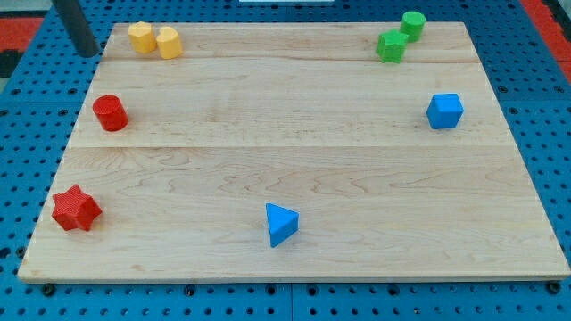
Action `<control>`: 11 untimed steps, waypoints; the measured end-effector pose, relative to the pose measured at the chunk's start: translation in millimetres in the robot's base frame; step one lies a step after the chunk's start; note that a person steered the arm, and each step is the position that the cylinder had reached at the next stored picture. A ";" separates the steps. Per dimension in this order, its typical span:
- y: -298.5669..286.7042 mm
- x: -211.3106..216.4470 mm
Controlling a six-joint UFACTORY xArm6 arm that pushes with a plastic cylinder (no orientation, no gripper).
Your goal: Move the yellow heart parallel to the yellow hexagon
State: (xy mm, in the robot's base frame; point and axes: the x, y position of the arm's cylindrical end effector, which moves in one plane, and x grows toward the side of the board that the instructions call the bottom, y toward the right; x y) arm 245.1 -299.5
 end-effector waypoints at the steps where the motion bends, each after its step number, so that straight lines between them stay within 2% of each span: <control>1: 9.9 -38.7; 2: 96.8 -34.7; 3: 163.2 -12.2; 4: 89.5 -4.6; 5: 124.5 46.2; 6: 223.6 50.1; 7: 256.3 50.0; 8: 215.3 55.4; 9: 242.9 10.7; 10: 317.9 -3.7; 11: 311.7 22.4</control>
